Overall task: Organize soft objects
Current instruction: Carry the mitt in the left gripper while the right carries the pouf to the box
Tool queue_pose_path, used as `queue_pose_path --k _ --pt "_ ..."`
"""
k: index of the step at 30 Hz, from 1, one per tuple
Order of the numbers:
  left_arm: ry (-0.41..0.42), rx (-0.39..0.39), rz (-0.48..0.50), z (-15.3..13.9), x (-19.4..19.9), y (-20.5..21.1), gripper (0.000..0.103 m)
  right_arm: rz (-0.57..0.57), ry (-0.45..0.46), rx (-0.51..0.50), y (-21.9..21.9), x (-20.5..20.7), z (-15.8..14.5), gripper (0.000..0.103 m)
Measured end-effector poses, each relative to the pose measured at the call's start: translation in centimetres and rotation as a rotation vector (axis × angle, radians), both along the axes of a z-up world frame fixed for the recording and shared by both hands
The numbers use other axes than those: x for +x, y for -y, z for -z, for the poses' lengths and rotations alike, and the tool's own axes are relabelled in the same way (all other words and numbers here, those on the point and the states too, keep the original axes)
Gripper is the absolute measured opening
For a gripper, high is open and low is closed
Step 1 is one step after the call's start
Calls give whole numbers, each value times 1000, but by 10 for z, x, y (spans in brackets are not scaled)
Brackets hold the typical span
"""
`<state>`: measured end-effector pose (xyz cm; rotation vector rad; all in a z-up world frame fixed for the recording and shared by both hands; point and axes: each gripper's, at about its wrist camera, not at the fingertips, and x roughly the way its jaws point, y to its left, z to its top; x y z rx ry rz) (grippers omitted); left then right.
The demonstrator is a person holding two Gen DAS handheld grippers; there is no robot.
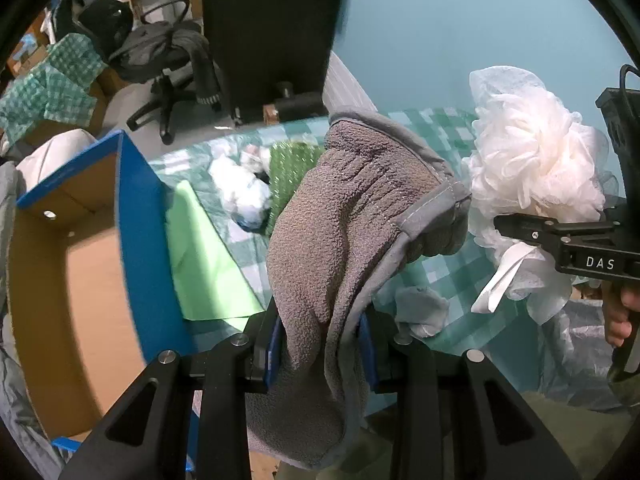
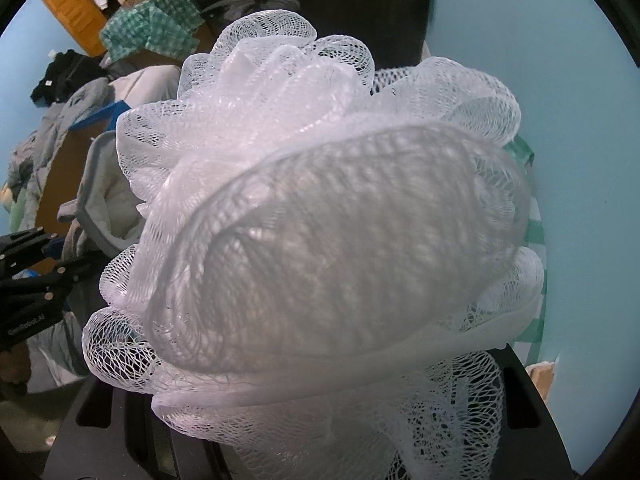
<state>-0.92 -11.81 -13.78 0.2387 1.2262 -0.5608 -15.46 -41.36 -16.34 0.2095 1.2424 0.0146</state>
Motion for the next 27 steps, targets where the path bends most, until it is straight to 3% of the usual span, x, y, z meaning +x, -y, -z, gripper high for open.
queue_pose_path --k 16,27 --pt "67 -27 -96 -42 10 -44 32 -100 68 13 -2 -13 -35 62" --pt "80 -40 -205 -52 21 -91 32 -193 94 30 -6 -24 -42 62"
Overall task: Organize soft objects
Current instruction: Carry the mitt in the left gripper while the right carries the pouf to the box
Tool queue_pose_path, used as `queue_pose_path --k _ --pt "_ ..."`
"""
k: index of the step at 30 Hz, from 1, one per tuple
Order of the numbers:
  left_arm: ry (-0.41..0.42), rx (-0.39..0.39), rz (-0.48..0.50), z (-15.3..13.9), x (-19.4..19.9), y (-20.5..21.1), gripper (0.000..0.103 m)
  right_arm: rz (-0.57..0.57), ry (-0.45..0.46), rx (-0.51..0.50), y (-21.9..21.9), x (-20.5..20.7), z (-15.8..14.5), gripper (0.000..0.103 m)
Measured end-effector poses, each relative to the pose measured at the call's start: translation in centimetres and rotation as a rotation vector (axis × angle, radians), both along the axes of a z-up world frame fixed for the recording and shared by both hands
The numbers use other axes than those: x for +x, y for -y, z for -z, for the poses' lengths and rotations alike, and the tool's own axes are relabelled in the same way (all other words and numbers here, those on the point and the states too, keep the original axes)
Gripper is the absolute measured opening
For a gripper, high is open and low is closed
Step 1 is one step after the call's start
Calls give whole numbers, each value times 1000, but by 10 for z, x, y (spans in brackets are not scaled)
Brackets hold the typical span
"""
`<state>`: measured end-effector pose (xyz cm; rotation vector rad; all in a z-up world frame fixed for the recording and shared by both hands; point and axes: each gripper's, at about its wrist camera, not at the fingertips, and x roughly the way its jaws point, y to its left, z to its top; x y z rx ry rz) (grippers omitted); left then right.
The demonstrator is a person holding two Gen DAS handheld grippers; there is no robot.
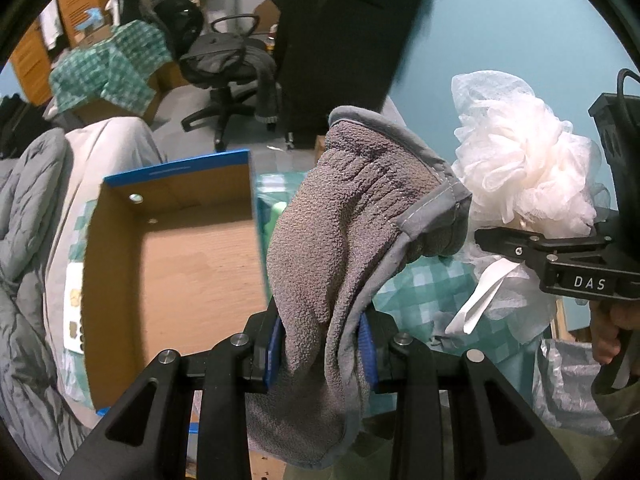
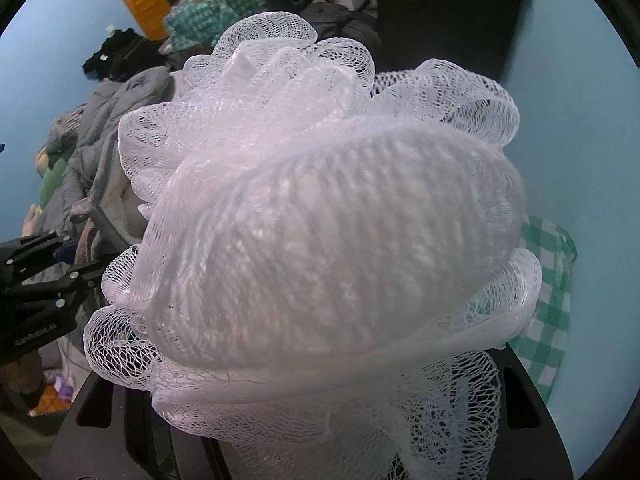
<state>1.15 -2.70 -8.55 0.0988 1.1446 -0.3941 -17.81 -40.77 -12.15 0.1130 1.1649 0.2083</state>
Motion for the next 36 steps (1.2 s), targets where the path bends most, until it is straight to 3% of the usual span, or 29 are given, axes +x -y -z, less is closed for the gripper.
queue_pose_path --k 15,22,36 --pt "15 0 -161 -7 4 -73 32 -155 18 17 10 -13 -9 62" --pt "21 7 -232 -4 11 -107 32 -208 1 26 -6 -2 -7 62" --pt "-28 17 -342 31 43 -158 32 -266 -56 10 -51 36 8 62"
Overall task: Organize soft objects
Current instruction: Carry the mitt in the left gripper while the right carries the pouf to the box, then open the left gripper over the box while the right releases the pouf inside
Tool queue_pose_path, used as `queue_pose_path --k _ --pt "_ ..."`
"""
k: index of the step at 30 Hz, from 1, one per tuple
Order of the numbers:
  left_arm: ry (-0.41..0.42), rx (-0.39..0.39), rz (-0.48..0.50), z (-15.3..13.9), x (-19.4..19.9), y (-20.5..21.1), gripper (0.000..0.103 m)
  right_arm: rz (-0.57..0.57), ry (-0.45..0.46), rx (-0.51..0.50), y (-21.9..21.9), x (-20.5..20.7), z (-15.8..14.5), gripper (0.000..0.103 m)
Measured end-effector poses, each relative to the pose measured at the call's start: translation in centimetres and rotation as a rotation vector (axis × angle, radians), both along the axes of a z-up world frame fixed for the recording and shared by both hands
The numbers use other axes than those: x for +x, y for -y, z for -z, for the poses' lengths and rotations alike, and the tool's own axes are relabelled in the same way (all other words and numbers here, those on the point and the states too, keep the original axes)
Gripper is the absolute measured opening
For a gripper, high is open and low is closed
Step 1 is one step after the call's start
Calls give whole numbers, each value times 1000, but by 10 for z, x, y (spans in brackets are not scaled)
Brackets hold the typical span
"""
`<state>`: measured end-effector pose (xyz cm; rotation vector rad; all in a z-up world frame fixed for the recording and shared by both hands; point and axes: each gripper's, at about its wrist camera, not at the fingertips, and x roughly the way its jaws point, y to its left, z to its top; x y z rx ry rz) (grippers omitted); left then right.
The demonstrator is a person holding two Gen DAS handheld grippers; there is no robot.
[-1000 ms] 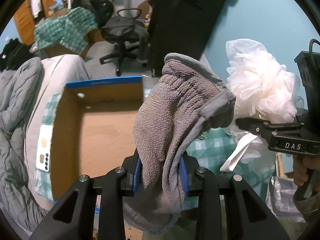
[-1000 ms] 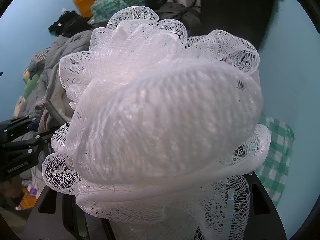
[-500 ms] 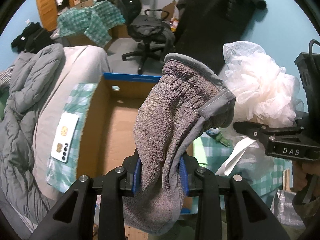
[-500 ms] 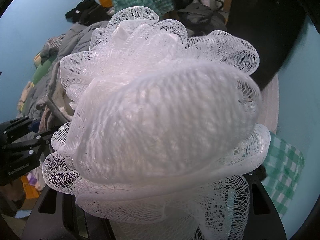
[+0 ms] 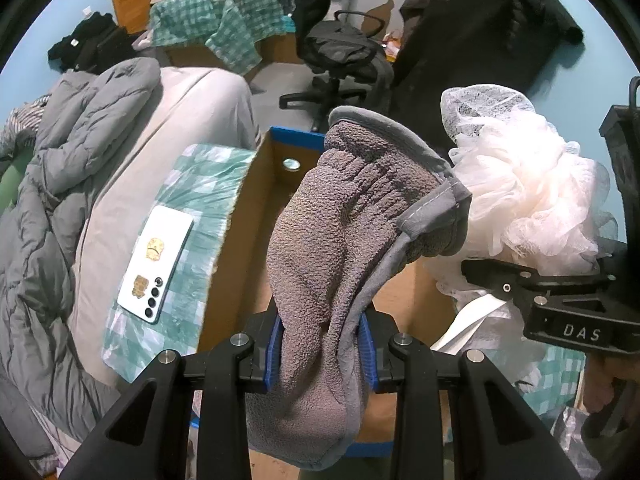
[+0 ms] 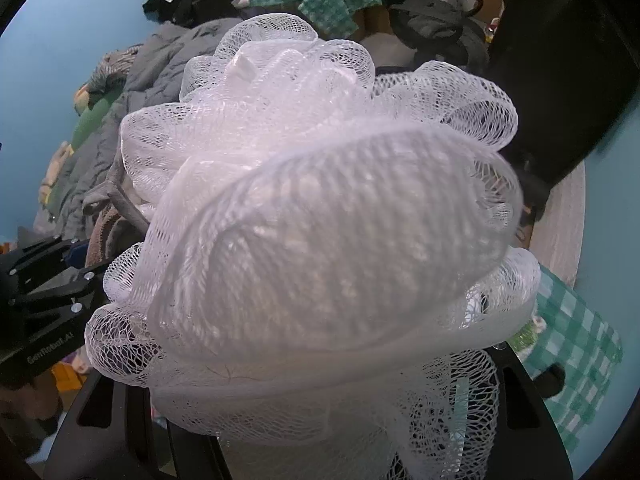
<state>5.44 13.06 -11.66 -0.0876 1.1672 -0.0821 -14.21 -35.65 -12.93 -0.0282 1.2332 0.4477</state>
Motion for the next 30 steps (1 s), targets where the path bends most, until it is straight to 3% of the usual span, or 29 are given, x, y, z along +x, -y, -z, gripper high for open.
queue_pose_path --k 12,15,17,20,26,30 --pt "-51 1 -21 35 16 -18 34 0 -49 -50 -29 23 17 62" --pt "-63 7 -17 37 19 -20 40 5 -51 -66 -25 23 17 66" --pt "-69 21 -23 38 20 -22 50 13 -49 -70 -21 22 15 76" --pt "-67 46 -35 38 19 -25 57 25 -38 -85 -17 22 10 82" --pt "-81 59 -44 39 12 -32 63 33 -18 -80 -12 17 -2 84" --pt "-59 20 -71 29 7 -37 74 37 4 -61 -12 14 -14 84"
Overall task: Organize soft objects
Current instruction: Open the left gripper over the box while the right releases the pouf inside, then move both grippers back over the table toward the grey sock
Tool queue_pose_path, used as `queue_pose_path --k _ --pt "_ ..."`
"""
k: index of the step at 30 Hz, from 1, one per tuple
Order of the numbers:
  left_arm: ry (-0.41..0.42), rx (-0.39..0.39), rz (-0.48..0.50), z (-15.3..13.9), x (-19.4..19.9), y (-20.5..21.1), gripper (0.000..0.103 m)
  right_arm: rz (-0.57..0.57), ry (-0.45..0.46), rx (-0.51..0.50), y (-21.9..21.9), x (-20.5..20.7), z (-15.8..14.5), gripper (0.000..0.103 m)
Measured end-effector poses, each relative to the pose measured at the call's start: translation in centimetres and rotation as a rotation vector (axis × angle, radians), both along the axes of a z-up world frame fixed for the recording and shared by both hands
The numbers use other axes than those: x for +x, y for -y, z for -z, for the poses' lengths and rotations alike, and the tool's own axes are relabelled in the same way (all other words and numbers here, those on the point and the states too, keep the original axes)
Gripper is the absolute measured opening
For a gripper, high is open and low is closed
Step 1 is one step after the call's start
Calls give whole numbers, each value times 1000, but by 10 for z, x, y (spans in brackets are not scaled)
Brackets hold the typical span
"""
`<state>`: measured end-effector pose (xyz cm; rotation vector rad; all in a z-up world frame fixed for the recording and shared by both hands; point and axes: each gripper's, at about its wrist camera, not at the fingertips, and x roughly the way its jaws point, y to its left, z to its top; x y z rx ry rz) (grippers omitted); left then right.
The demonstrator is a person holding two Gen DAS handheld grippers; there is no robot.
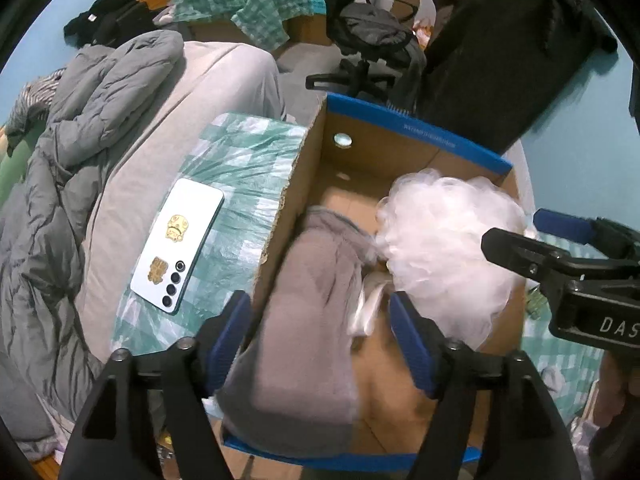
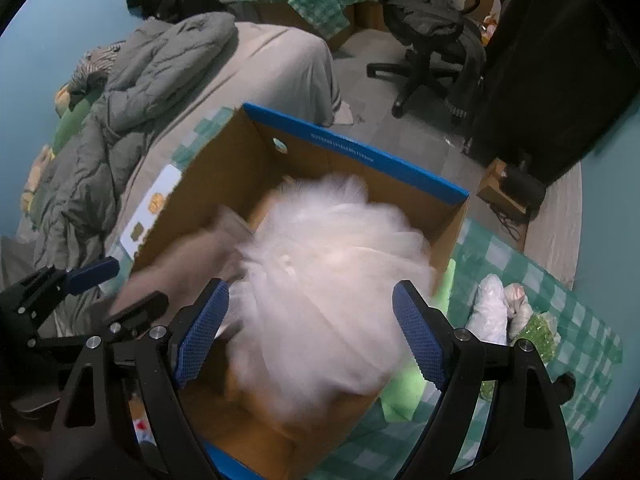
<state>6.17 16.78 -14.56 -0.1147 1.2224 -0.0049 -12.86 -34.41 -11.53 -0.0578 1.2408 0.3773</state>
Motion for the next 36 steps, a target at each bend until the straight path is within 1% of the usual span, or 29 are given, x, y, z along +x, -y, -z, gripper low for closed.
queue_pose_path --k 2,5,9,19,25,31,36 --pt "3 -16 -8 -4 -1 -1 74 1 10 6 0 -1 -6 85" --pt "-1 -25 -7 -9 -3 0 74 -1 13 3 -12 0 -10 85" --pt "14 -25 9 -18 -8 7 74 13 16 4 -8 -6 -15 85" --pt "17 -17 66 -33 -18 28 74 50 31 29 13 -18 -27 85" --pt "16 1 109 -38 -23 49 74 81 13 54 35 -24 -29 85" --pt "13 -15 144 -41 -29 73 74 98 16 20 61 -38 -27 85" --pt "-4 -18 191 -38 -33 98 74 145 2 9 92 -51 -23 85"
